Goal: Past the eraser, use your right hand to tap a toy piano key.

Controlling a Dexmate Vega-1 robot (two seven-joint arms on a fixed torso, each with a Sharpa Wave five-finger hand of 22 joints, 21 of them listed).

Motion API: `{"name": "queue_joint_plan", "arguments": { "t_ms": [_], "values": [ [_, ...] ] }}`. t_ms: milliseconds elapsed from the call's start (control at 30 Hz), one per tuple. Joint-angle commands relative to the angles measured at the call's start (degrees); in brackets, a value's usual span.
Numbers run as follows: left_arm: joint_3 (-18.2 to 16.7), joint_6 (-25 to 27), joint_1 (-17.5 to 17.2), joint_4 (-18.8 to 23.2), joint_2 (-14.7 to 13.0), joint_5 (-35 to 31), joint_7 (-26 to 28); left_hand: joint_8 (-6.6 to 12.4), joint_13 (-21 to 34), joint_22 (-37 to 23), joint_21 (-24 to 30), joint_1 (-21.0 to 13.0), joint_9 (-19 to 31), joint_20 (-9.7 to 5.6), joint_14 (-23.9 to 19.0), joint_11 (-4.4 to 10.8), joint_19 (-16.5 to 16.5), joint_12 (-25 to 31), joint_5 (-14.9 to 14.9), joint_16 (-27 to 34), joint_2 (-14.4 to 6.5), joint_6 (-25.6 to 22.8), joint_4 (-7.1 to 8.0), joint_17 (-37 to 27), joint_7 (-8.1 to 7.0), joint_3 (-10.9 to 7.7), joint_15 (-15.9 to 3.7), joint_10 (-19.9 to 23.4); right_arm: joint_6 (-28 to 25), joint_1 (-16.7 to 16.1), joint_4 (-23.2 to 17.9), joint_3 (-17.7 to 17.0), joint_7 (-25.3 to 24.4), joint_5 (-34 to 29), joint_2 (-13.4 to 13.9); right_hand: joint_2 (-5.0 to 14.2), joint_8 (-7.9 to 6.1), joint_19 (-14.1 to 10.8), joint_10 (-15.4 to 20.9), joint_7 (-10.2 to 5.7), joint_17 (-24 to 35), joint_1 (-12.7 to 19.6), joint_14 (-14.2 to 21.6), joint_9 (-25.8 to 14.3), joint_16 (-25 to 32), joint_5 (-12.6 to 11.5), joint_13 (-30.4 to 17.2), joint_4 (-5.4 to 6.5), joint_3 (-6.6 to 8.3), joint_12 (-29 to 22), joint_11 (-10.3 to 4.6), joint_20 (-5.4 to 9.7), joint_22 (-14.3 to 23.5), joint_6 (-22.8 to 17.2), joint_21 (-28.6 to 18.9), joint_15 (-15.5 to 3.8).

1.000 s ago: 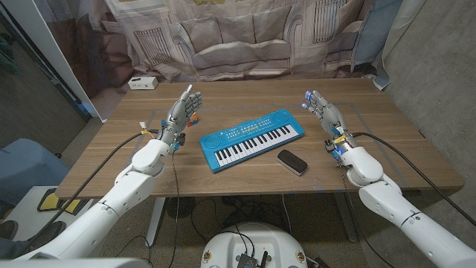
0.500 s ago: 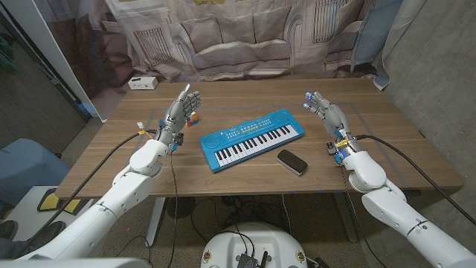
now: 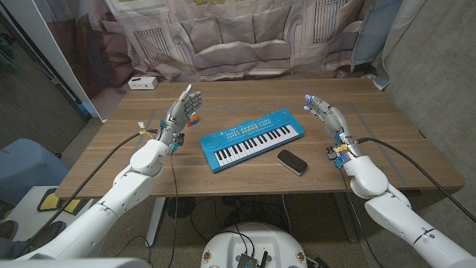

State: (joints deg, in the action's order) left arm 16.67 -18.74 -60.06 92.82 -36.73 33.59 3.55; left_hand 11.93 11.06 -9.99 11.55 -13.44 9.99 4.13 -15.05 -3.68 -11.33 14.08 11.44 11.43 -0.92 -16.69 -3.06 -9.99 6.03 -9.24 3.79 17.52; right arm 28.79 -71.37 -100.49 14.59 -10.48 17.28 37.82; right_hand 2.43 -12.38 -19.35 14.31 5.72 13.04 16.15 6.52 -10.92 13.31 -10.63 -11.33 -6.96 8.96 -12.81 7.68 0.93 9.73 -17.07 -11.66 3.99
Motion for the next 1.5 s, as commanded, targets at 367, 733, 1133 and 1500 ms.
{"name": "queue_joint_plan", "arguments": {
  "t_ms": [367,733,1133,1500],
  "values": [
    [-0.01,-1.32,0.22,-0.62,-0.51,-0.08,-1.77,-0.21,0.16,-0.20,0.00,-0.30,0.33,-0.09,-0.60,0.16,-0.56,-0.34,-0.20,-0.14,-0.56,-0.66,-0.54,-0.22,0.13,-0.27,-0.10,0.39,-2.78,-3.83,-4.10,-0.85,-6.50,-11.53,0.04,0.11,0.87,0.84,-2.52,-0.93,-0.17,0.81,-1.95,0.01,-1.04,0.03,-0.15,-0.36,-0.14,1.30,-0.84,0.44,0.11,1.35,0.56,-0.68],
    [-0.68,-3.19,-1.22,-0.12,-0.48,-0.42,-1.33,-0.34,0.17,-0.19,-0.09,-0.44,0.34,-0.19,-0.46,-0.03,-0.44,-0.54,-0.21,-0.29,-0.69,-0.68,-0.66,-0.22,0.18,-0.33,-0.05,0.25,-4.64,-5.26,-5.53,-1.98,-10.04,-18.43,0.76,0.12,1.25,1.38,-3.31,-1.77,-0.24,0.91,-2.45,0.01,-1.27,0.01,-0.17,-0.42,-0.18,1.53,-1.18,0.52,0.08,2.30,0.76,-0.77],
    [-0.07,-1.99,-0.67,0.42,-0.41,-1.17,-0.83,-0.38,0.18,-0.19,-0.14,-0.52,0.35,-0.10,-0.54,-0.03,-0.41,-0.56,-0.24,-0.33,-0.78,-0.91,-0.76,-0.23,0.15,-0.37,-0.02,0.55,-1.11,-4.46,-2.58,-2.38,-13.20,-24.06,0.53,0.78,1.91,0.70,-4.37,-1.91,-0.33,1.29,-2.43,-0.01,-1.26,-0.14,-0.16,-0.45,0.08,1.72,-1.97,1.47,0.02,4.76,0.53,-1.78],
    [0.72,-1.69,0.10,0.45,0.36,-2.02,-0.13,-0.44,0.19,-0.19,-0.17,-0.57,0.35,-0.11,-0.70,0.07,-0.40,-0.64,-0.27,-0.34,-0.84,-1.12,-0.86,-0.23,0.20,-0.38,0.00,0.70,0.19,-4.15,-1.43,-3.54,-14.64,-30.47,2.69,0.43,1.62,-0.78,-3.40,-3.16,-0.42,1.17,-1.15,-0.03,-0.89,-0.27,-0.15,-0.49,-0.16,1.12,-2.93,2.83,-0.03,4.82,0.14,-3.32]
  ]
}}
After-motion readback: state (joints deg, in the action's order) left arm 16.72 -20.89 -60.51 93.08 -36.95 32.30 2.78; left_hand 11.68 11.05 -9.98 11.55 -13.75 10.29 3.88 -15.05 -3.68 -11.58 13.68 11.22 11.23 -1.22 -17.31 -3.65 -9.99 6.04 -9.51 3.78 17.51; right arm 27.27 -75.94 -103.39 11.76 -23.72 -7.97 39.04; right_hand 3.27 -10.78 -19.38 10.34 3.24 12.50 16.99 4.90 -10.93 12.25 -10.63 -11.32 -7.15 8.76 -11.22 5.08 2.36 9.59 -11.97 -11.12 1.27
